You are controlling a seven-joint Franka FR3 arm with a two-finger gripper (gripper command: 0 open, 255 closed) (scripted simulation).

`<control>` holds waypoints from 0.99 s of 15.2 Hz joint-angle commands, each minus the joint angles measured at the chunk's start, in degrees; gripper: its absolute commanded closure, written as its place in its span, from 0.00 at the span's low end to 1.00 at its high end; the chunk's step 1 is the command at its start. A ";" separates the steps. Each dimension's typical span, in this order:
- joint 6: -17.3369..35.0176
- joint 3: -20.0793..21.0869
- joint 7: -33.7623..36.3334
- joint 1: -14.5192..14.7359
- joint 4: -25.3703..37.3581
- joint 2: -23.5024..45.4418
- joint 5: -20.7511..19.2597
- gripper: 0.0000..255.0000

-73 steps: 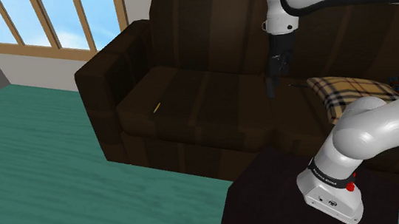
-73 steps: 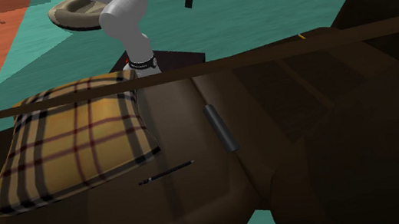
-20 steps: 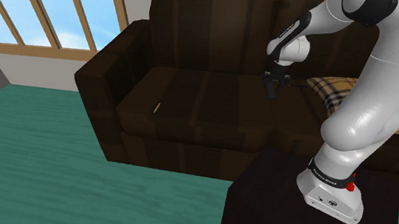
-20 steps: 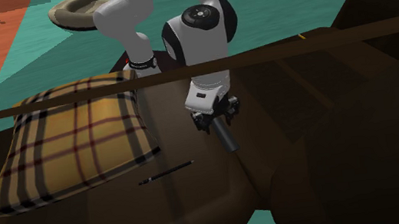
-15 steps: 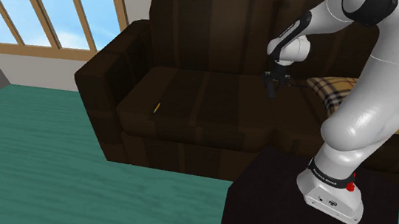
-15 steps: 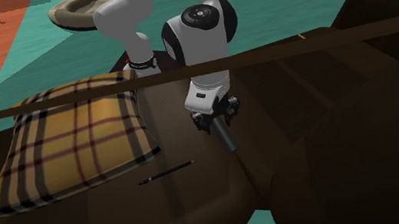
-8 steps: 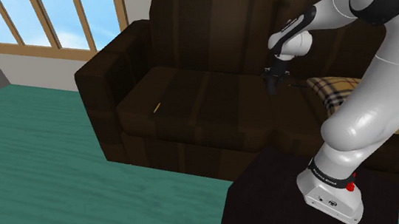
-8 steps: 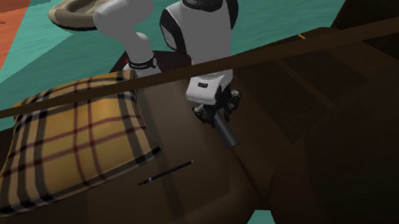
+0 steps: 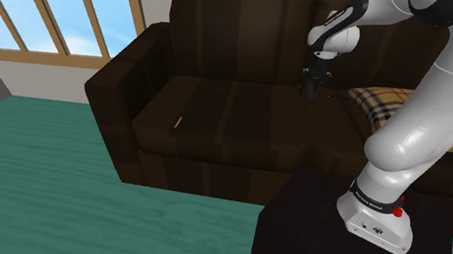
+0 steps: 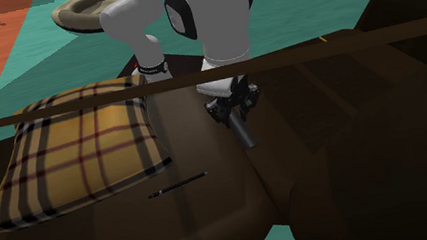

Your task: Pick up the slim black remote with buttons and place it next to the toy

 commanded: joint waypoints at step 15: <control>-12.47 0.46 2.42 -0.11 7.04 -5.77 -2.73 1.00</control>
